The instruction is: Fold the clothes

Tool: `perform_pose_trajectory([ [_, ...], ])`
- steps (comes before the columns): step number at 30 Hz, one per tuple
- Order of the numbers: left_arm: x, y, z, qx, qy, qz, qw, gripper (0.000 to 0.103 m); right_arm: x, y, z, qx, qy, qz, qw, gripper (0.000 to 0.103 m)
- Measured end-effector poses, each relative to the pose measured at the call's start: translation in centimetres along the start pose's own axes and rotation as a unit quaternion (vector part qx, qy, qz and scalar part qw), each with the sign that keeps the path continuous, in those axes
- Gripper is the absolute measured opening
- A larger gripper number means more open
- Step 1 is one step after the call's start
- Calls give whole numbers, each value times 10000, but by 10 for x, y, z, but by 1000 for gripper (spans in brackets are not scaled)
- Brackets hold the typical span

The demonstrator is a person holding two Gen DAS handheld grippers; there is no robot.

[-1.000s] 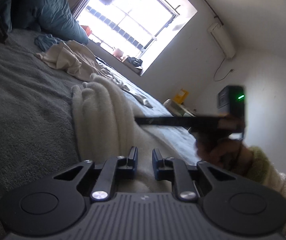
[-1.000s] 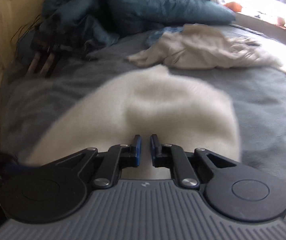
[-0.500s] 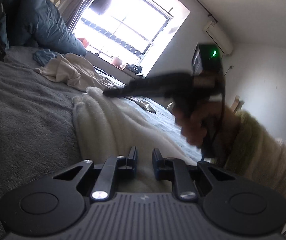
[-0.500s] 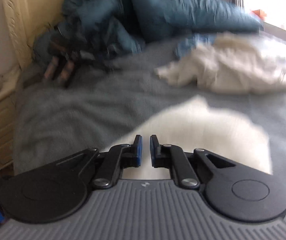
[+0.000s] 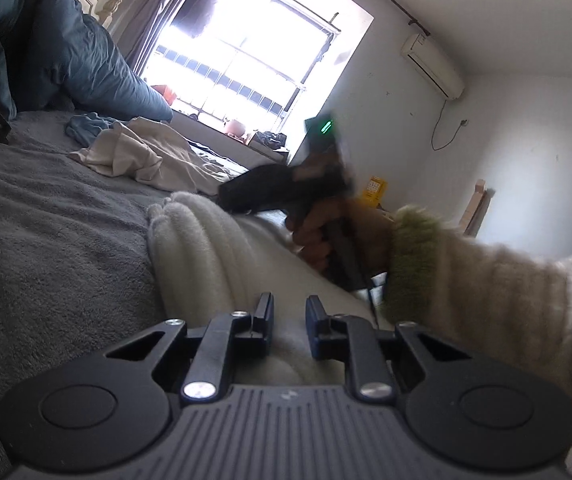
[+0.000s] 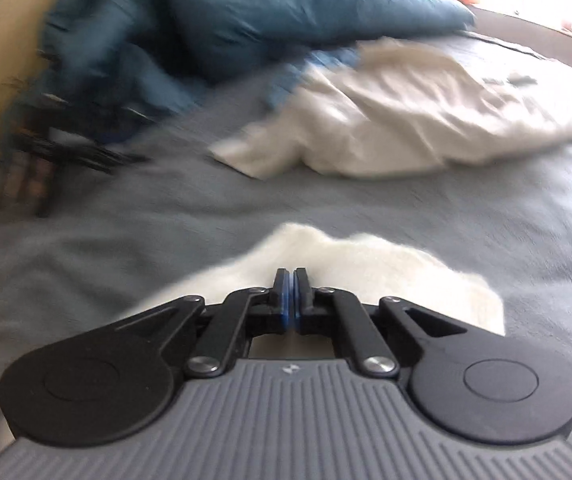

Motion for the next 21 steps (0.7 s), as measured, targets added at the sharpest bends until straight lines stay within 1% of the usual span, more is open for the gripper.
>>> perform_pose_trajectory([
  [3,0,0,0,5,29,-23,10000,19,-6,-12,22,-518,97,20,9986,0],
  [5,0,-1,0,-6,30,-40,10000,19,5,-17,36,-589,464,129,9971,1],
  [6,0,-1,-1,-8,30,-50,10000,19,14,-18,45,-673,528,132,9963,4],
  [9,-1,-1,-1,27,26,-72,10000,19,51,-14,65,-754,242,160,9967,5],
  [12,-2,-4,1,3,-28,-159,9999,19,83,7,65,-503,-571,71,9971,5],
  [13,-3,-5,2,-16,-54,-199,9998,19,82,14,64,-368,-747,-55,9965,5],
  [14,-3,-6,3,-56,-92,-244,9996,19,80,21,66,-302,-834,-160,9959,3],
  [17,-6,-10,11,-240,-250,-392,9986,19,62,32,98,-686,-323,-281,9967,0],
  [18,-7,-11,13,-294,-301,-441,9981,19,59,37,106,-771,-211,-312,9963,1],
  [19,-7,-12,14,-332,-339,-486,9977,19,68,45,104,-734,-267,-316,9964,6],
  [21,-9,-14,16,-389,-400,-570,9968,19,84,61,101,-659,-381,-325,9966,7],
])
Point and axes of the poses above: each gripper's, at about its wrist camera, not at the fingertips, and x roughly against the way its jaws point, z to its right, y to its underside, the point moved 2 cm from there along -x, roughly the way its jaws point, and after that the axes turned 5 degrees about y, right-handed, at the moved point
